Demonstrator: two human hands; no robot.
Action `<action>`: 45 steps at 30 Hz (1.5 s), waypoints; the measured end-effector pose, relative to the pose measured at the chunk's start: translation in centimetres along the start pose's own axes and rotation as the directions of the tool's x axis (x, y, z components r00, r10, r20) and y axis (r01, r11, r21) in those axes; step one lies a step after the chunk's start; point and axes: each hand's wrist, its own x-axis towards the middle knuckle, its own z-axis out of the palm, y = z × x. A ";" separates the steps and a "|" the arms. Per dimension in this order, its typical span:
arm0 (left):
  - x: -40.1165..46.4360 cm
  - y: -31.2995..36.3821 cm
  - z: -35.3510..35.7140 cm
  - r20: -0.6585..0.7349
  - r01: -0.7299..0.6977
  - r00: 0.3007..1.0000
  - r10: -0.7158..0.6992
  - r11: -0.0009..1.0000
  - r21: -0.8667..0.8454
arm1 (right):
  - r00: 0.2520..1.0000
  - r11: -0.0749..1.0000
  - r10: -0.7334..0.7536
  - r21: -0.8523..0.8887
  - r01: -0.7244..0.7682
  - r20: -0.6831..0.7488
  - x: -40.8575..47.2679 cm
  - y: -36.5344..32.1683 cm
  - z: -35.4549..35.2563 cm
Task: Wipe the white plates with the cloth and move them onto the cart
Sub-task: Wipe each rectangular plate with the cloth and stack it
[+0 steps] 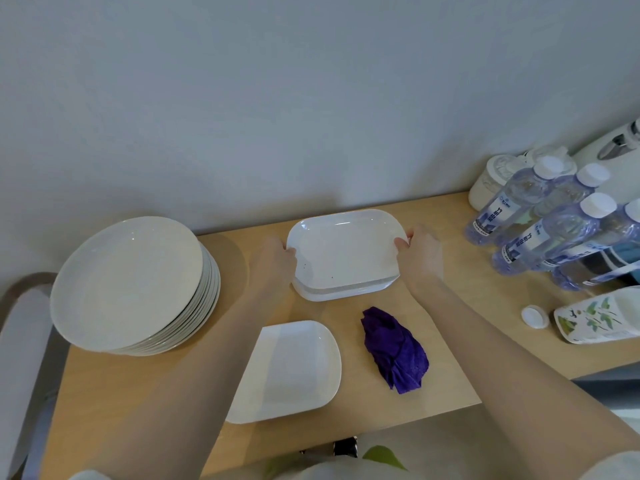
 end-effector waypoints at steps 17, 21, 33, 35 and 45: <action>-13.9 -10.4 -7.0 -0.073 0.042 0.996 -0.056 0.983 -0.178 | 0.976 0.993 -0.092 0.086 0.076 0.200 -15.9 -1.9 1.1; -15.1 -14.4 -6.3 -0.019 0.161 0.986 -0.165 0.978 -0.131 | 0.939 0.997 -0.063 -0.016 0.073 0.338 -18.5 -0.6 3.5; -13.3 -17.5 -4.3 -0.018 0.177 0.984 -0.176 0.984 0.019 | 0.900 0.991 -0.022 -0.107 0.076 0.434 -18.2 -0.4 6.1; -13.2 -17.6 -4.3 -0.019 0.175 0.984 -0.175 0.985 -0.002 | 0.900 0.989 -0.032 -0.118 0.092 0.435 -18.2 -0.3 6.3; -12.9 -17.9 -4.0 -0.017 0.162 0.986 -0.165 0.980 -0.115 | 0.972 0.857 -0.210 -0.457 0.237 0.110 -17.5 0.3 4.0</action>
